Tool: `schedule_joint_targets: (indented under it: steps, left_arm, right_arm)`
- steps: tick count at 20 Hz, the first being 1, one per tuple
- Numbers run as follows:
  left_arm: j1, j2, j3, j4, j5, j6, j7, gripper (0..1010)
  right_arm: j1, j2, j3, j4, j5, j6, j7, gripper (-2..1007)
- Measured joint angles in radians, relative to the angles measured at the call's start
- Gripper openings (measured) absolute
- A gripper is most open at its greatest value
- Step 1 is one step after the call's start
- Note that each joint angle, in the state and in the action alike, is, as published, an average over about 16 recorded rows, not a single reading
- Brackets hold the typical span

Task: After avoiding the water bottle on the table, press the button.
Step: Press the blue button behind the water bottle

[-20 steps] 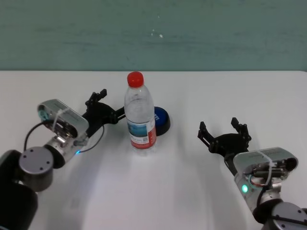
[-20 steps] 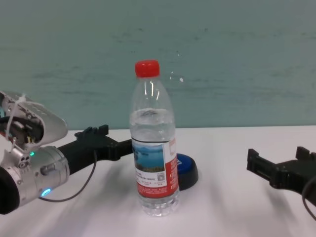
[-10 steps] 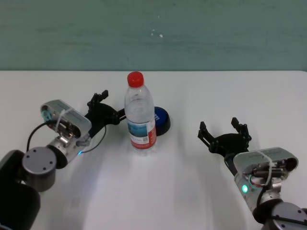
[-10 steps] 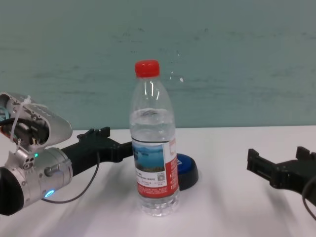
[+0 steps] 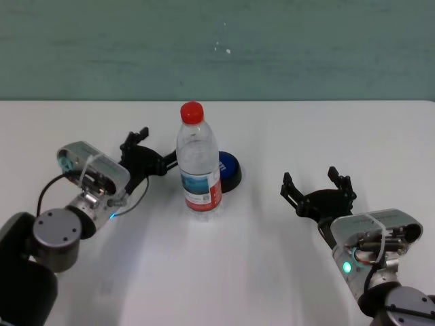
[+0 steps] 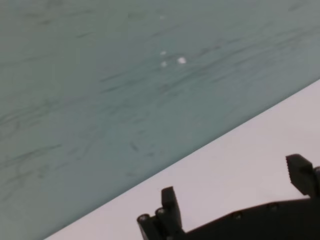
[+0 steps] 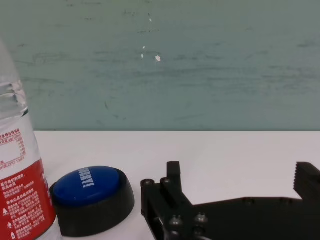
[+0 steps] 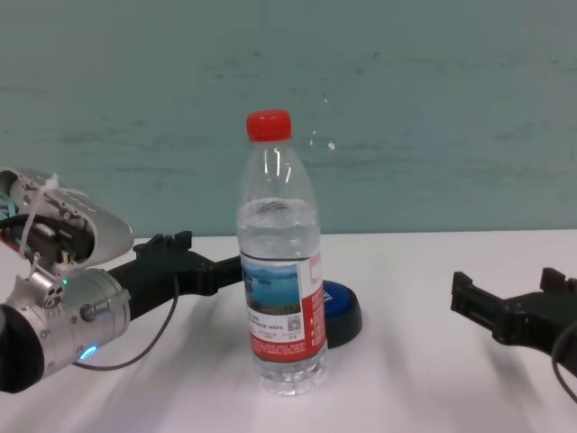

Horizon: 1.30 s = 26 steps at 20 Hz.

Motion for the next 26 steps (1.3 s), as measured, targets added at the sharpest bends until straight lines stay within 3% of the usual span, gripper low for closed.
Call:
schedule_joint_targets:
  steps: [8, 19, 26]
  left_arm:
    - [0.084, 0.019, -0.034, -0.134, 0.029, 0.065, 0.063, 1000]
    - [0.305, 0.074, -0.095, -0.443, 0.054, 0.164, 0.092, 1000]
    - [0.44, 0.094, -0.127, -0.608, 0.048, 0.2, 0.087, 1000]
  right_arm:
    - [0.0, 0.0, 0.0, 0.0, 0.0, 0.0, 0.0, 1004]
    - [0.0, 0.0, 0.0, 0.0, 0.0, 0.0, 0.0, 1004]
    - [0.0, 0.0, 0.0, 0.0, 0.0, 0.0, 0.0, 1004]
